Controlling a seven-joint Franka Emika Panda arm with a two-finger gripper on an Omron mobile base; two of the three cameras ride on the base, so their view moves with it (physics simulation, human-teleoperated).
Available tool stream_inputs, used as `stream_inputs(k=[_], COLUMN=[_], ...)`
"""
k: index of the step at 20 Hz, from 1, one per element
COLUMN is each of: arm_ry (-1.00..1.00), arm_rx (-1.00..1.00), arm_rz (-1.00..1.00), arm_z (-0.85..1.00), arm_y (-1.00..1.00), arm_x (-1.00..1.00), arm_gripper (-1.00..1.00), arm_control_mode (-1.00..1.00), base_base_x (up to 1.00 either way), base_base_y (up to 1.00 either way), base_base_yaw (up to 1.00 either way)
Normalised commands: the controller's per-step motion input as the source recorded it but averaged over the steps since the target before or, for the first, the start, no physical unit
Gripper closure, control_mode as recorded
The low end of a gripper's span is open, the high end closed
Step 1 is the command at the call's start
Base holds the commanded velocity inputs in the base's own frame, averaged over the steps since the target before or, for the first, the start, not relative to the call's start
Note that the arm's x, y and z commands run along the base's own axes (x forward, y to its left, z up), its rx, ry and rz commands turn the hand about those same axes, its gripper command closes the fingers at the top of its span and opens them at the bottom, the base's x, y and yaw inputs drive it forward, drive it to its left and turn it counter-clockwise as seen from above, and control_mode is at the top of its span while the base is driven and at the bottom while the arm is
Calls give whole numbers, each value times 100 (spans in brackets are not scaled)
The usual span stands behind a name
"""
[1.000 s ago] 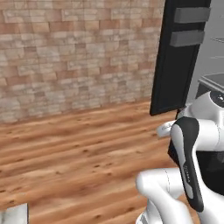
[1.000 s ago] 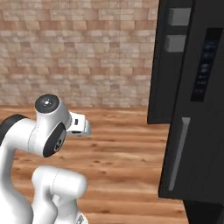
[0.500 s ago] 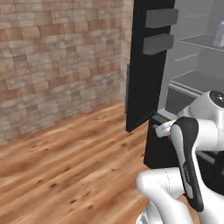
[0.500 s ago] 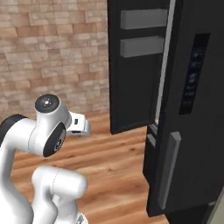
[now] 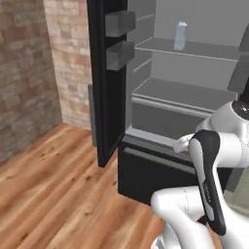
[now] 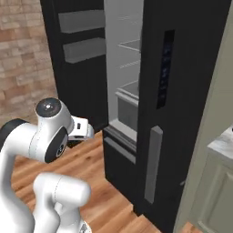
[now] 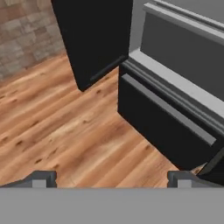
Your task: Take a sugar cube from the saucer and place it inside the coffee. Then, grab milk from the fridge and place it next to the coffee on the counter to sweeten the coffee.
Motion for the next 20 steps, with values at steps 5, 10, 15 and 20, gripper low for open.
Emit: stream_inputs(k=[5,10,15,20], arm_ry=[0,0,0,0], arm_rx=[0,0,0,0], arm_rz=[0,0,0,0], arm_z=[0,0,0,0], arm_y=[0,0,0,0], arm_x=[0,0,0,0], arm_gripper=[-100,-100,-100,-100], arm_control_mode=[100,100,100,100], base_base_x=[63,98,87,67], base_base_y=[39,63,40,16], base_base_yaw=[-71,-56,-40,-27])
